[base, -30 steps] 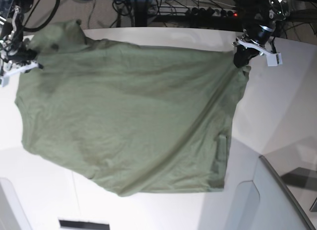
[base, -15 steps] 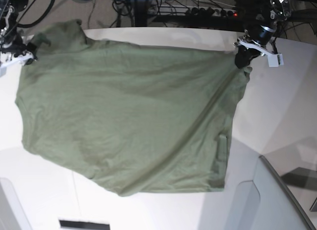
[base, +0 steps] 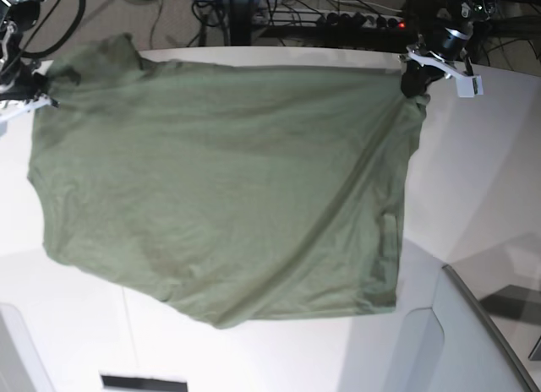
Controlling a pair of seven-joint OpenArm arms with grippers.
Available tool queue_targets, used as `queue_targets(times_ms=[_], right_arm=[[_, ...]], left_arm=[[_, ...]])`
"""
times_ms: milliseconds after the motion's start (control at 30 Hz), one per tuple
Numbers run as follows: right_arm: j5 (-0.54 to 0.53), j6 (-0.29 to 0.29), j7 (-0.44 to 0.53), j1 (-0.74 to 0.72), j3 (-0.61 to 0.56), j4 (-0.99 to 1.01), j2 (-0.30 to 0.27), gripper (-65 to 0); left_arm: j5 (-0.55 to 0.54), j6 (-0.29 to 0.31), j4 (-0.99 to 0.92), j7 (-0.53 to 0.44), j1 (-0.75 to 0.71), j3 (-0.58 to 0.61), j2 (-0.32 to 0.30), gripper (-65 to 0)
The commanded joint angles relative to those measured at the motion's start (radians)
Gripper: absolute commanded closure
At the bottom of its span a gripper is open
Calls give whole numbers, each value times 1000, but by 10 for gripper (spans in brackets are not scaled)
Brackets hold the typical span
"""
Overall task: Layout the t-shirt on the table in an organized manner, then fold the t-shirt properly
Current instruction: 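Drag the shirt edge with both grippers away from the shirt body, then release the shirt and grasp it further in with both grippers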
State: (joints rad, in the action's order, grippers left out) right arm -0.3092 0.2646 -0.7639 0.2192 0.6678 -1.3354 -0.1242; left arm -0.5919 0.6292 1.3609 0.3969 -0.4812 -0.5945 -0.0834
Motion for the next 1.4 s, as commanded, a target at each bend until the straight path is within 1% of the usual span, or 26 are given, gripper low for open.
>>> queue_targets(times_ms=[0, 67, 167, 233, 300, 333, 367, 400, 433, 467, 500, 567, 600, 767, 833, 867, 900, 933, 967, 1000, 1033, 1100, 1133, 1200, 1267, 1367], right_arm=[[2, -3, 10, -7, 4, -16, -15, 0], [29, -3, 10, -8, 4, -19, -13, 0], [57, -3, 8, -13, -3, -20, -5, -2], [57, -3, 8, -13, -4, -22, -4, -14], [57, -3, 8, -13, 2, -25, 10, -69], [57, -12, 8, -13, 2, -31, 10, -113], [58, -34, 8, -11, 2, -43, 10, -143], [58, -60, 8, -8, -3, -62, 8, -165], [58, -77, 8, -5, -4, -83, 8, -170], [58, -86, 8, 6, -6, -105, 8, -168], [58, -89, 8, 10, -6, -126, 8, -168], [58, -89, 8, 15, -6, -175, 8, -168], [58, -89, 8, 16, -7, -192, 8, -168], [58, -87, 8, 16, -12, -249, 7, -167], [58, -86, 14, 12, -56, -244, 5, -167], [58, -86, 16, 12, -85, -244, -2, -165], [58, -86, 16, 9, -124, -243, -10, -155], [58, -86, 16, 4, -162, -241, -13, -125], [58, -86, 16, 3, -197, -241, -13, -80], [58, -86, 13, -1, -225, -241, -13, -18], [58, -86, 10, -1, -248, -243, -13, 0], [58, -86, 10, -1, -280, -246, -13, -12], [58, -86, 10, -1, -293, -244, -13, 0], [58, -86, 13, -1, -314, -230, -13, 0], [58, -86, 16, -24, -334, -178, -13, 0], [58, -87, 11, -82, -311, -59, -13, 0]], left_arm=[[11, 8, 28, -20, -9, -5, -6, 0], [82, 8, 50, -22, -14, -5, 1, 0], [166, 8, 73, -22, -4, -14, 35, 0], [189, 8, 90, -19, -3, -14, 38, 0], [192, 8, 110, -19, -3, -14, 38, 0], [192, 7, 124, -19, -4, -14, 38, 0], [192, -2, 136, -19, -9, -14, 38, -26], [192, -29, 151, -19, -14, -14, 38, -104], [192, -53, 165, -17, -15, -14, 38, -183], [192, -70, 177, -17, -23, -14, 38, -250], [192, -76, 186, -17, -32, -14, 35, -301], [189, -82, 217, -17, -41, -18, 35, -364], [189, -82, 231, -17, -46, -32, 35, -367], [188, -82, 322, -17, -52, -144, 47, -365], [191, -82, 377, -16, -46, -147, 47, -362], [192, -82, 398, -16, -38, -123, 47, -341], [195, -82, 415, -16, -18, -75, 41, -286], [195, -82, 420, -16, -1, -28, 35, -214], [201, -84, 420, -16, 17, 15, 24, -115], [220, -95, 418, -16, 43, 64, 20, -3], [252, -118, 417, -16, 68, 114, 18, 0], [349, -177, 401, -16, 114, 203, 24, 0], [401, -193, 387, -16, 132, 256, 24, 0], [471, -194, 340, -17, 171, 334, 24, 0], [513, -194, 275, -20, 209, 390, 24, 0], [556, -199, 183, -19, 264, 431, 26, 0]])
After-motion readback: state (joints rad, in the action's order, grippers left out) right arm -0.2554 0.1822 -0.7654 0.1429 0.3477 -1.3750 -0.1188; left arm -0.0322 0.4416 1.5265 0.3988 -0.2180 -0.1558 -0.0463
